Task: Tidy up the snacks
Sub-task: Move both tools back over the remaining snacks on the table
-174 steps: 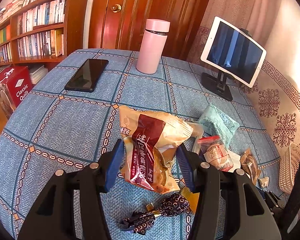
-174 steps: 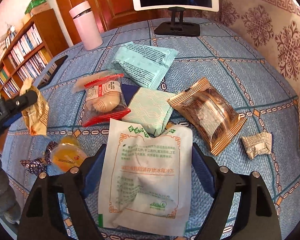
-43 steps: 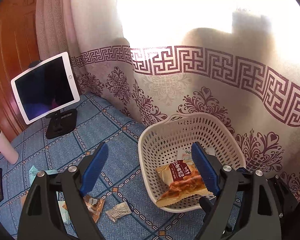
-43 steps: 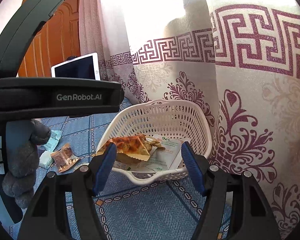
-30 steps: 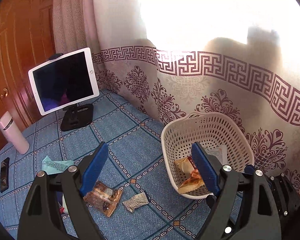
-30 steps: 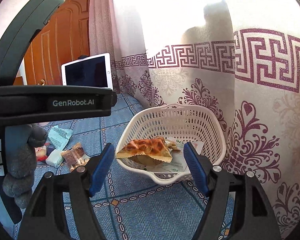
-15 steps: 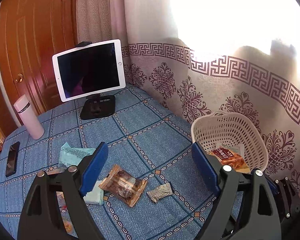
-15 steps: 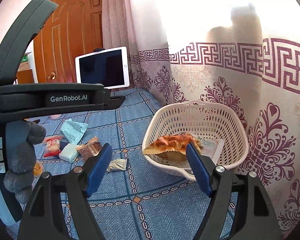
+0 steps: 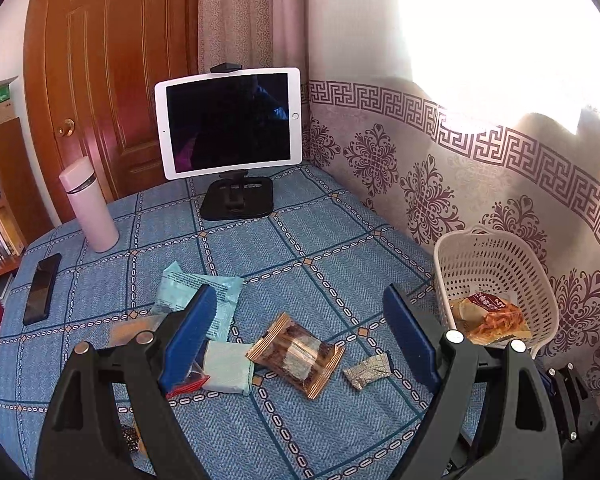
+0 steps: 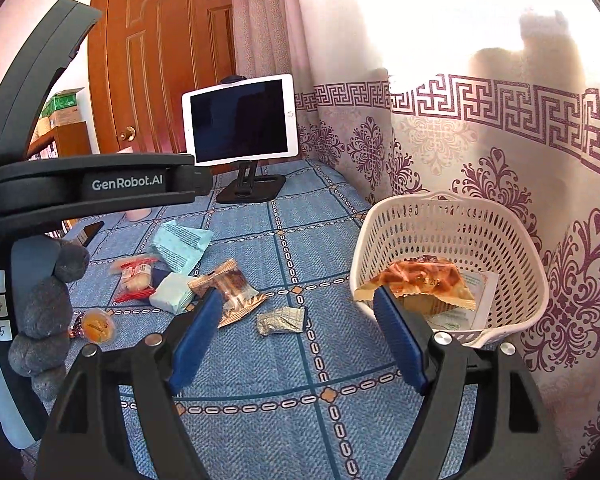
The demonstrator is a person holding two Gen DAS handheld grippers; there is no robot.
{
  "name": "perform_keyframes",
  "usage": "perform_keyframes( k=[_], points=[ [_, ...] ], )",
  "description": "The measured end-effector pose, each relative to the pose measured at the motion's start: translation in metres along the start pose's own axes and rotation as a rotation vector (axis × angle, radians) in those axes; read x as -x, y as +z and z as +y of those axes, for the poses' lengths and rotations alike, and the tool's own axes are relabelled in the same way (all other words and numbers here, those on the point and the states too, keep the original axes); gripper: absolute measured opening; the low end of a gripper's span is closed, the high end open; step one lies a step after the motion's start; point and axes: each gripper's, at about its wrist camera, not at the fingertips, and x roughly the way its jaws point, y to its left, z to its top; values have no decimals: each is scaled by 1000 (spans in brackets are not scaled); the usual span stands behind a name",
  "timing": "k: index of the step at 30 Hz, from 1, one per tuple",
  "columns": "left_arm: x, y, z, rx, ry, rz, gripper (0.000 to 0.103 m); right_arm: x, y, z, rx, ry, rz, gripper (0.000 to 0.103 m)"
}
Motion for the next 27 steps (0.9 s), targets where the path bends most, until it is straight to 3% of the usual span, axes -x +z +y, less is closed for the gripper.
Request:
perform_keyframes(
  k=[6,9,22,27],
  points=[
    [7,-4,22,36,33,-7,86,-4,4,15,26,25,3,81],
    [9,-9,33,55,54,-10,93,-8,6,22,35,48,16,83],
    [12,-29,89,159,124,20,95,-39,8,33,-18,138,133,84],
    [12,-34,104,185,141,29,95,-44,10,44,-1,145,139,84]
  ],
)
